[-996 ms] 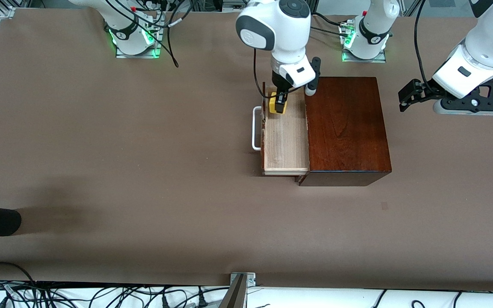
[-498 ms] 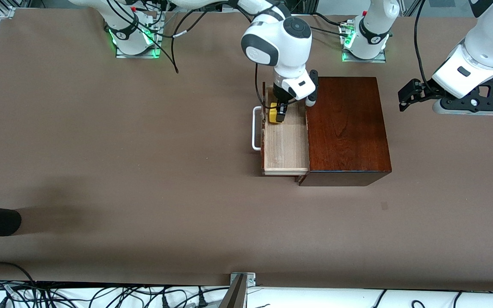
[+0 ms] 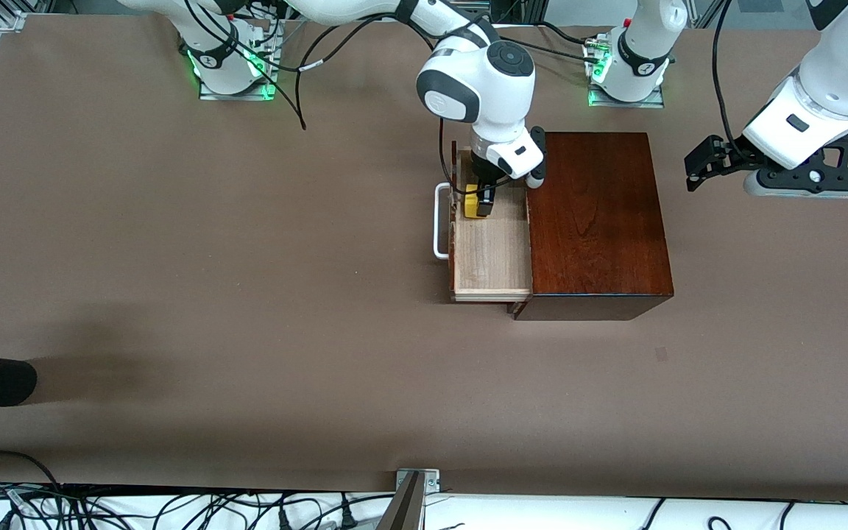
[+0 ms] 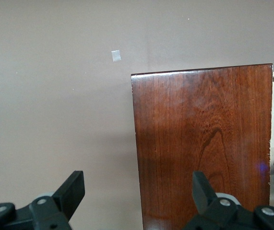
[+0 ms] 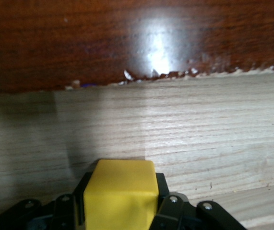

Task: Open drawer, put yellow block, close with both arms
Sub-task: 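Open the right gripper to drop the cube and withdraw it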

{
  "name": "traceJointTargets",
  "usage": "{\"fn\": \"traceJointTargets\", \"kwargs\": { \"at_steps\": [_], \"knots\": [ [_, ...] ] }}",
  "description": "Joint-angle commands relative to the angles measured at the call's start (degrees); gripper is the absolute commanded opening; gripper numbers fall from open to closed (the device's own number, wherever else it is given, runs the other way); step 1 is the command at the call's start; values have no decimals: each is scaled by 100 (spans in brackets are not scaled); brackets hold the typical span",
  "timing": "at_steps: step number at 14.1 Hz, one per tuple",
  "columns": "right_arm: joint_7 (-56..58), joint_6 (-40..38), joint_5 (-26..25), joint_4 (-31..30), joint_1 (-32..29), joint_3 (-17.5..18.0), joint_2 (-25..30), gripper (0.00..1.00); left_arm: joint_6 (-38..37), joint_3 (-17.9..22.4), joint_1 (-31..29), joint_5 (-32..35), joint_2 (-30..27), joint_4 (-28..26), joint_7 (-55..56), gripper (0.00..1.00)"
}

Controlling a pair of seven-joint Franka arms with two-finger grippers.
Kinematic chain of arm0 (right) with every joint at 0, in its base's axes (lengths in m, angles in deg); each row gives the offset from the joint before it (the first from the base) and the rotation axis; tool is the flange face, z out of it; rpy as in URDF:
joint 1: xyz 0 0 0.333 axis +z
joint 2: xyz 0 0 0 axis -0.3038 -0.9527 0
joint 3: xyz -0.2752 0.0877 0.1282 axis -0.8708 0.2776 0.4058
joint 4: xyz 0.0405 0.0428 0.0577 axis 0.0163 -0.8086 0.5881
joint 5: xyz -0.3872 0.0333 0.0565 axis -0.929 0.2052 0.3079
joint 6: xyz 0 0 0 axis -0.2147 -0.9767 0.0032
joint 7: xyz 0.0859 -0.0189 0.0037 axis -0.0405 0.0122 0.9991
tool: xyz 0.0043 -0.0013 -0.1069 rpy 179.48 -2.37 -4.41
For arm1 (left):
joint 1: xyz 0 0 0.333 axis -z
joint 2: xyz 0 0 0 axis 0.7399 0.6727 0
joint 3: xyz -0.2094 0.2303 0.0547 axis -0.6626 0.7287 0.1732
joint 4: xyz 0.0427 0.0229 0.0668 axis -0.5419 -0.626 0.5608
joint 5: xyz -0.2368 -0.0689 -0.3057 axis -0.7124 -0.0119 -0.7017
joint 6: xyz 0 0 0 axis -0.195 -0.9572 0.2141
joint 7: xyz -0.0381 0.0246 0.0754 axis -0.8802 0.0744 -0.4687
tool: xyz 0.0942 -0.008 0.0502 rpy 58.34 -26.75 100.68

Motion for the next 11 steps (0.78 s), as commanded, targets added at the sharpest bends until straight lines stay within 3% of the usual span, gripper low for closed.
{"fn": "traceJointTargets", "kwargs": {
  "at_steps": [1,4,5,6,11],
  "knots": [
    [105,-81,-114,225,43,-18,-189,0,-116,-2,46,-145,-27,69,5,100],
    [132,-90,-167,216,8,-18,-189,4,-125,-2,46,-137,-10,69,-213,100],
    [114,-90,-158,225,17,-18,-180,22,-142,-2,46,-145,-10,69,-232,100],
    [79,-82,-149,251,8,-18,-145,99,-247,-2,46,-137,-19,69,-250,100],
    [44,-440,464,357,-202,-53,451,100,-362,-81,46,-137,-19,78,-302,100]
  ]
}}
